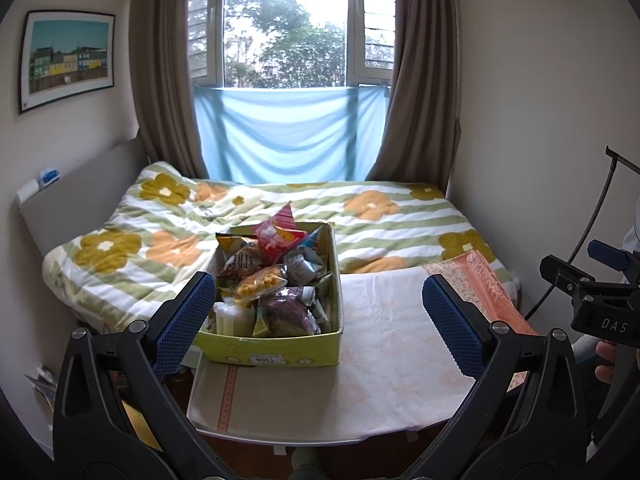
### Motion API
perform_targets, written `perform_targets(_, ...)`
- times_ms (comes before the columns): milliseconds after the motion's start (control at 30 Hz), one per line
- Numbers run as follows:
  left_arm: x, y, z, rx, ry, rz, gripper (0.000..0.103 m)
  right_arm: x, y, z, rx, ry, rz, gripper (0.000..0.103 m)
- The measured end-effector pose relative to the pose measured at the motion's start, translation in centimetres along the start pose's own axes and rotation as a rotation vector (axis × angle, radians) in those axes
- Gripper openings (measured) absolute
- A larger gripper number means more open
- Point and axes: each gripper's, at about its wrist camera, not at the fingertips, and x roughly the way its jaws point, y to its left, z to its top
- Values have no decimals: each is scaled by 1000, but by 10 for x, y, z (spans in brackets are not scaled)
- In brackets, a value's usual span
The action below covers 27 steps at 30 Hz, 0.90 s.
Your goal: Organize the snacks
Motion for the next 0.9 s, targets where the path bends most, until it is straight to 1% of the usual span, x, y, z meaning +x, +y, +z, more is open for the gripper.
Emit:
perform_targets(267, 1, 1, 1, -6, 2, -2, 103, -1, -1, 2, 6, -8, 4, 102)
perform_targets(900, -1, 0, -3, -25, 6, -5, 103, -2, 5, 1, 5, 5, -3, 102)
